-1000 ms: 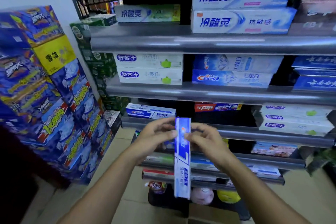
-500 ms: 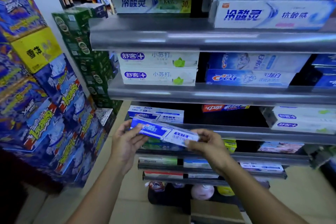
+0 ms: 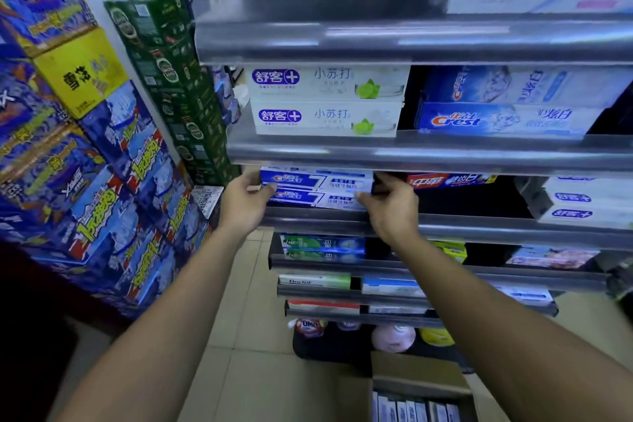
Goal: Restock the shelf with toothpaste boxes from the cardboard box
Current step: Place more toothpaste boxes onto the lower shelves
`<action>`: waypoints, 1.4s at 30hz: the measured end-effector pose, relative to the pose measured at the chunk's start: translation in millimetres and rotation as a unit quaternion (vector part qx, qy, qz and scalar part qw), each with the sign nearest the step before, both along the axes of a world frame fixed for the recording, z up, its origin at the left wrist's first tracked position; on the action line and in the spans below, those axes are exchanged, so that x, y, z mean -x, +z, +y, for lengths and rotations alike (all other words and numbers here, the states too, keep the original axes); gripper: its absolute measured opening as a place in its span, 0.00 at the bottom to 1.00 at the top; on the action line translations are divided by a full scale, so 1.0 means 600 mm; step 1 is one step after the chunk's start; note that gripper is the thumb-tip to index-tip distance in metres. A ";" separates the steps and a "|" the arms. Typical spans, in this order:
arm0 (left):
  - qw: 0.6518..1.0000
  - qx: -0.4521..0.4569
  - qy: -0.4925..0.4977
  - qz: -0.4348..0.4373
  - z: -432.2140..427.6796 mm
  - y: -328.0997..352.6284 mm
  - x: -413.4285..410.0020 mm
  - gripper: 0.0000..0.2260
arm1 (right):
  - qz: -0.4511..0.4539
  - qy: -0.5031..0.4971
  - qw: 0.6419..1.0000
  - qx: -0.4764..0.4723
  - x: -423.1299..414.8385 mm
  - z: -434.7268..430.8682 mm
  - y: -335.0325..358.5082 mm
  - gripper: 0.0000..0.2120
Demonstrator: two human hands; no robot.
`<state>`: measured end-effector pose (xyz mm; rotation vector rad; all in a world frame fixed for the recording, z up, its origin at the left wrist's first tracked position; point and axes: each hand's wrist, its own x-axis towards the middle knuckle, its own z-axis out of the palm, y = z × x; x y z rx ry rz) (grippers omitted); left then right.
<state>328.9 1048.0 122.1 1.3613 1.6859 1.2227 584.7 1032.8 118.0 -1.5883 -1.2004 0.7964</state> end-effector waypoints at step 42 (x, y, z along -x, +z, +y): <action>0.868 0.474 -0.140 0.045 -0.456 -0.696 -0.483 0.16 | 0.143 -0.085 0.855 0.491 -0.480 -0.445 -0.661 0.04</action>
